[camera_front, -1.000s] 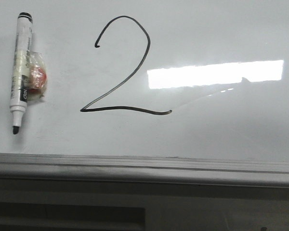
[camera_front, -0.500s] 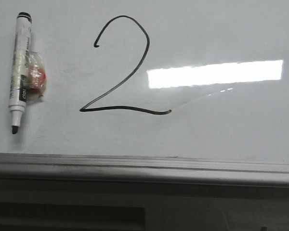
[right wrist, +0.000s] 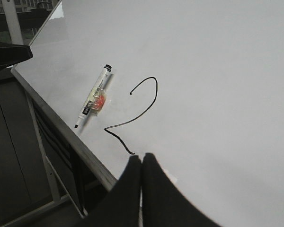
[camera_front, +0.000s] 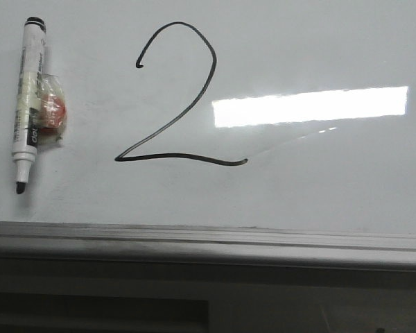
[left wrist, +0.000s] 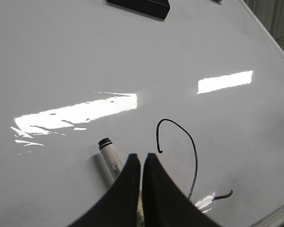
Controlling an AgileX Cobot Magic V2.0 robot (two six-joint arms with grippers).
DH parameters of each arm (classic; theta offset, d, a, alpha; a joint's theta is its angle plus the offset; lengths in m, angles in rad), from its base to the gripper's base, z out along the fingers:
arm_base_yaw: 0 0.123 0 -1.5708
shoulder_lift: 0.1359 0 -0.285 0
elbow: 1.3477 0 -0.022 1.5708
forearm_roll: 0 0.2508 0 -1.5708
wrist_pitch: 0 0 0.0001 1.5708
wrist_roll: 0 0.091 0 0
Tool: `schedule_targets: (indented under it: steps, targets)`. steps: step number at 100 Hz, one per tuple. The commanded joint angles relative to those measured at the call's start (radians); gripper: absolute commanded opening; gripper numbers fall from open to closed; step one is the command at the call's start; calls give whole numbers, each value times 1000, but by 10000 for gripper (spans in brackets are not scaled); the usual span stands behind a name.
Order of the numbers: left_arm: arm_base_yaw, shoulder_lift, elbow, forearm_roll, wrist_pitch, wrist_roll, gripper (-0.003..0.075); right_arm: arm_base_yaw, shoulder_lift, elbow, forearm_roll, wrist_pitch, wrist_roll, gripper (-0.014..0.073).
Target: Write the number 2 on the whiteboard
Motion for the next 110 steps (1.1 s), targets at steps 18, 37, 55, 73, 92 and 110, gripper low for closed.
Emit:
schedule_targets:
  steps: [18,37,55,73,92,110]
  targets:
    - [-2,9,-9,0,-86,-2,-19,-6,26,-22,-23,-64,3,-60]
    - [70,-21,55,4,-86,-2,-19,-6,26,-22,-23,-64,3,-60]
    - [295,-118,121,118,-86,-5,-19,-6,26,-22,-23,-64,3,-60]
    - [527,-220,183,118,-86,-124,-19,-6,26,-22,-23,-64,3,-60]
    - [675,-246,222,118,5,-176,-19,-6,26,-22,-23,-64,3,-60]
    - [682,-246,222,118,259,-176,-19,-6,26,-22,-23,-64,3,-60]
